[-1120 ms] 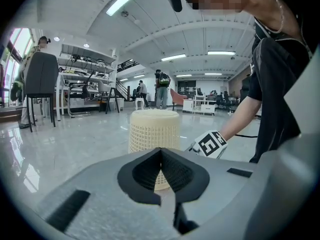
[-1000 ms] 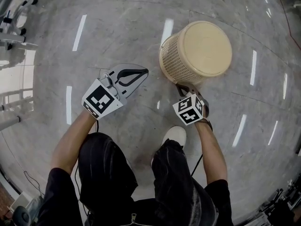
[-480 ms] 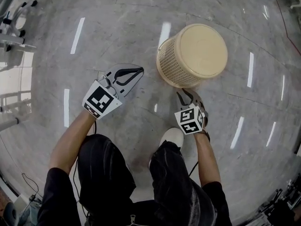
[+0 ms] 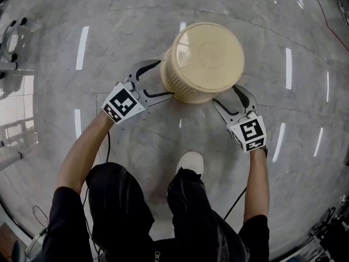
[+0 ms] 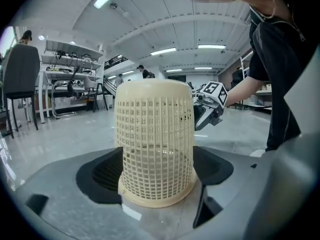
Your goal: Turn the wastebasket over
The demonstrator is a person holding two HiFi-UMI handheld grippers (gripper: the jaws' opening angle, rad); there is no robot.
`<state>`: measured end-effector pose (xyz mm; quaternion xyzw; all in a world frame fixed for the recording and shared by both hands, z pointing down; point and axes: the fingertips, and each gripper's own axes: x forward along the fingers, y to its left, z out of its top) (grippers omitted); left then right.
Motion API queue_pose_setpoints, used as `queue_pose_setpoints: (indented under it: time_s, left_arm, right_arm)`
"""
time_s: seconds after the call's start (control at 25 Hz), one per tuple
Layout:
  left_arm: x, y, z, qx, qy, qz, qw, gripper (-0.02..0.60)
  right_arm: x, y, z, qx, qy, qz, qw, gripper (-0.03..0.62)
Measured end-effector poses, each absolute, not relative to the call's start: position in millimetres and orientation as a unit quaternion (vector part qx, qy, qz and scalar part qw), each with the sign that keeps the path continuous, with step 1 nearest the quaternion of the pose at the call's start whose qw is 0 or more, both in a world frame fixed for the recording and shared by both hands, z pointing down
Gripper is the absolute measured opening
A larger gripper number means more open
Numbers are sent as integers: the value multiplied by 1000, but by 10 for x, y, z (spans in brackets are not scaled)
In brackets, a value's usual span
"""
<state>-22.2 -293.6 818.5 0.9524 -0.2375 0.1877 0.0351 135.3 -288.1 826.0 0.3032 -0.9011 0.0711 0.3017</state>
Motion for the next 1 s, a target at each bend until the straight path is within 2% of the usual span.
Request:
queue_pose_setpoints:
  time_s: [0.2, 0.4, 0.76, 1.0]
  left_arm:
    - [-16, -3092, 8322, 957, -219, 181, 53, 472]
    - [-69, -3229, 8386, 954, -239, 174, 54, 474]
    - [-43, -3155, 8391, 953, -219, 185, 96, 469]
    - [-190, -2883, 7856, 957, -215, 131, 147, 468]
  right_arm:
    - [1289, -2980, 8350, 279, -909, 63, 305, 310]
    - [1385, -3081, 8431, 274, -909, 69, 306, 310]
    - [1311, -3095, 8431, 255, -908, 97, 317, 308]
    - [1180, -2727, 8090, 211, -911, 209, 286, 308]
